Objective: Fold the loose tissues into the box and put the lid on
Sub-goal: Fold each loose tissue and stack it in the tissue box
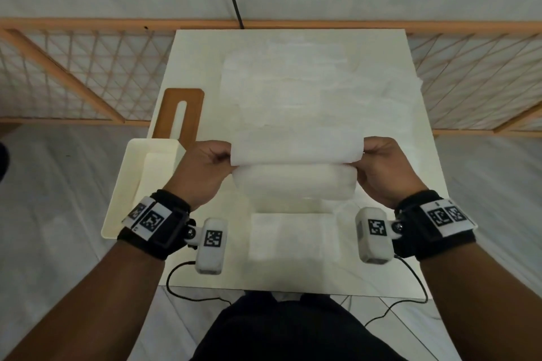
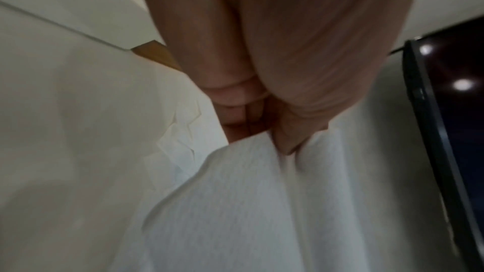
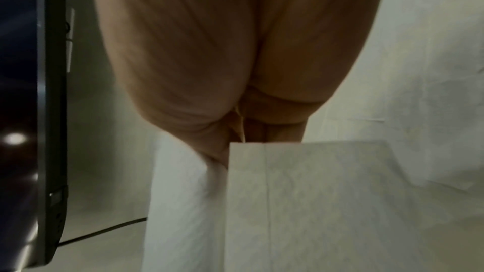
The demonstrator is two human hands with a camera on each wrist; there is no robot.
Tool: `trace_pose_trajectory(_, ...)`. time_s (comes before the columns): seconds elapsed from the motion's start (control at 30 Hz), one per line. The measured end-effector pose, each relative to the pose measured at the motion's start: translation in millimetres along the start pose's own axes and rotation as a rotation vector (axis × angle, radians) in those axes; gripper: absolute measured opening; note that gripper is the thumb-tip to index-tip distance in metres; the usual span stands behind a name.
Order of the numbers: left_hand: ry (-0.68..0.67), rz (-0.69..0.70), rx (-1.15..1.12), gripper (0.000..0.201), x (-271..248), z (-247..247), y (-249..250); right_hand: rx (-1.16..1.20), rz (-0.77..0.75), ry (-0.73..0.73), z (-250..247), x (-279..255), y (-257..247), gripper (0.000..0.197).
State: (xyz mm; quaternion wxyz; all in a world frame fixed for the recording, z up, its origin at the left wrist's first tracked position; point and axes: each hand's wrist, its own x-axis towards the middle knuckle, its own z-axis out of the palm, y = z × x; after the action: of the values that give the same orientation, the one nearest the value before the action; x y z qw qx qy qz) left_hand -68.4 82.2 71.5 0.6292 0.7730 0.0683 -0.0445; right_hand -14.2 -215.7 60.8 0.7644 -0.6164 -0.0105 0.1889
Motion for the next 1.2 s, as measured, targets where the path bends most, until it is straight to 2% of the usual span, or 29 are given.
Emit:
trace_pose_trajectory(0.1, -0.05, 0.019, 0.116, 0.047, 0, -2, -5, -0.003, 0.017, -0.001, -5, -2, 3, 0.037)
trace_pose_trajectory(0.17, -0.052, -0.032, 0.094, 0.059, -2, -2, -8, 0.03, 0.061, 0.016, -12, -3, 4, 0.04)
trace_pose_trajectory(0.27, -0.039, -0.125, -0.151, 0.041, -6, 2, -11, 0.109, 0.118, -0.016, -19, -6, 10, 0.029)
trace_pose_trajectory(0.33, -0.037, -0.156, -0.262, 0.034, -8, 4, -11, 0.081, 0.151, -0.015, -20, -6, 13, 0.026)
trace_pose_trajectory(0.37, -0.019, -0.157, -0.249, 0.03, -9, 5, -12, 0.055, 0.167, 0.0, -20, -7, 14, 0.024)
trace_pose_trajectory(0.47, 0.037, -0.084, -0.025, 0.018, -13, 11, -17, 0.01, 0.169, 0.017, -16, -9, 17, 0.017)
trace_pose_trajectory(0.53, 0.041, -0.092, -0.047, 0.02, -18, 16, -21, -0.027, 0.168, 0.014, -17, -12, 23, 0.018)
trace_pose_trajectory(0.6, 0.027, -0.145, -0.104, 0.025, -24, 19, -26, 0.007, 0.226, -0.053, -20, -16, 29, 0.037)
trace_pose_trajectory(0.67, 0.007, -0.178, -0.09, 0.029, -31, 20, -34, 0.102, 0.337, -0.117, -21, -22, 35, 0.048)
trace_pose_trajectory(0.73, -0.019, -0.204, -0.067, 0.033, -37, 20, -43, 0.106, 0.414, -0.098, -17, -26, 42, 0.043)
trace_pose_trajectory(0.83, -0.023, -0.206, -0.03, 0.023, -40, 20, -49, -0.058, 0.395, -0.064, -15, -27, 55, 0.025)
trace_pose_trajectory(1.0, -0.006, -0.285, -0.045, 0.026, -47, 26, -55, -0.124, 0.385, -0.073, -17, -33, 68, 0.026)
trace_pose_trajectory(1.1, -0.014, -0.362, -0.145, 0.019, -57, 29, -64, -0.025, 0.523, -0.177, -23, -40, 69, 0.031)
trace_pose_trajectory(1.2, -0.023, -0.424, -0.165, 0.019, -68, 35, -73, -0.227, 0.587, -0.277, -28, -47, 77, 0.034)
